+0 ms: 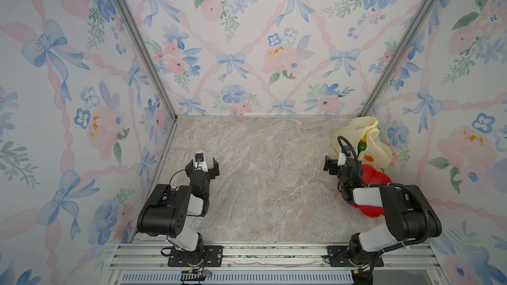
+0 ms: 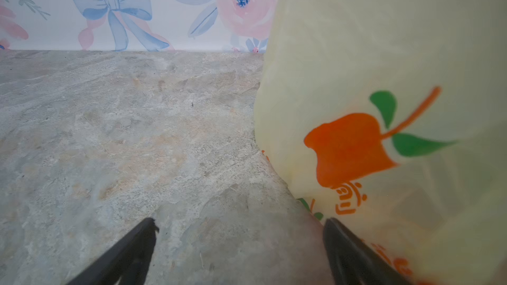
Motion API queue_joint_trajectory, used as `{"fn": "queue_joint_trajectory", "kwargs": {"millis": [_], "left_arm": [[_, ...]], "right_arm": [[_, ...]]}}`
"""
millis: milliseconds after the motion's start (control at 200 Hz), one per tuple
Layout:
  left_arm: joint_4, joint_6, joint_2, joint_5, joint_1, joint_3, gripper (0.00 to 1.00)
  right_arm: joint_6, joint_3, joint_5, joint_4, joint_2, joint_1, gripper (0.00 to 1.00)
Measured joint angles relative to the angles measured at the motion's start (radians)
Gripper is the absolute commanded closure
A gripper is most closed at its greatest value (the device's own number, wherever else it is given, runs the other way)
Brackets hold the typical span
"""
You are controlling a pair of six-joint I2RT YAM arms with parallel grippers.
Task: Take fruits out of the plastic bag
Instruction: Move the plastic bag to the center of the table.
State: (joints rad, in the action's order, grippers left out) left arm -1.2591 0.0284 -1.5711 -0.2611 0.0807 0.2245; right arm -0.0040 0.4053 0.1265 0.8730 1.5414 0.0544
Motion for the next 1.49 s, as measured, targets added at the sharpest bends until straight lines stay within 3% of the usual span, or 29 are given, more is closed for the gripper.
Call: {"fn": "queue_joint_trajectory", "kwargs": {"millis": [1030, 1135, 1275, 1365, 1495], "left_arm": [[0.000, 0.000, 0.008, -0.003, -0.003, -0.006, 0.02], [0.004, -0.008, 0.089, -0.002, 0.005, -0.046, 0.02], [0.080, -0.035, 0.267, -0.057, 0.086, -0.051, 0.02], [0.231, 0.002, 0.397, -0.095, 0.121, -0.005, 0.02], [0.499, 0.159, 0.543, -0.126, 0.123, 0.119, 0.02]], "right_arm": [[-0.003, -0.001, 0.001, 0.003, 0.000, 0.002, 0.03], [-0.021, -0.022, 0.012, -0.005, -0.033, 0.032, 0.03], [-0.063, -0.030, 0.045, -0.043, -0.130, 0.096, 0.03], [-0.094, -0.030, 0.080, -0.058, -0.186, 0.138, 0.03], [-0.099, -0.022, 0.107, -0.194, -0.338, 0.191, 0.03]]}}
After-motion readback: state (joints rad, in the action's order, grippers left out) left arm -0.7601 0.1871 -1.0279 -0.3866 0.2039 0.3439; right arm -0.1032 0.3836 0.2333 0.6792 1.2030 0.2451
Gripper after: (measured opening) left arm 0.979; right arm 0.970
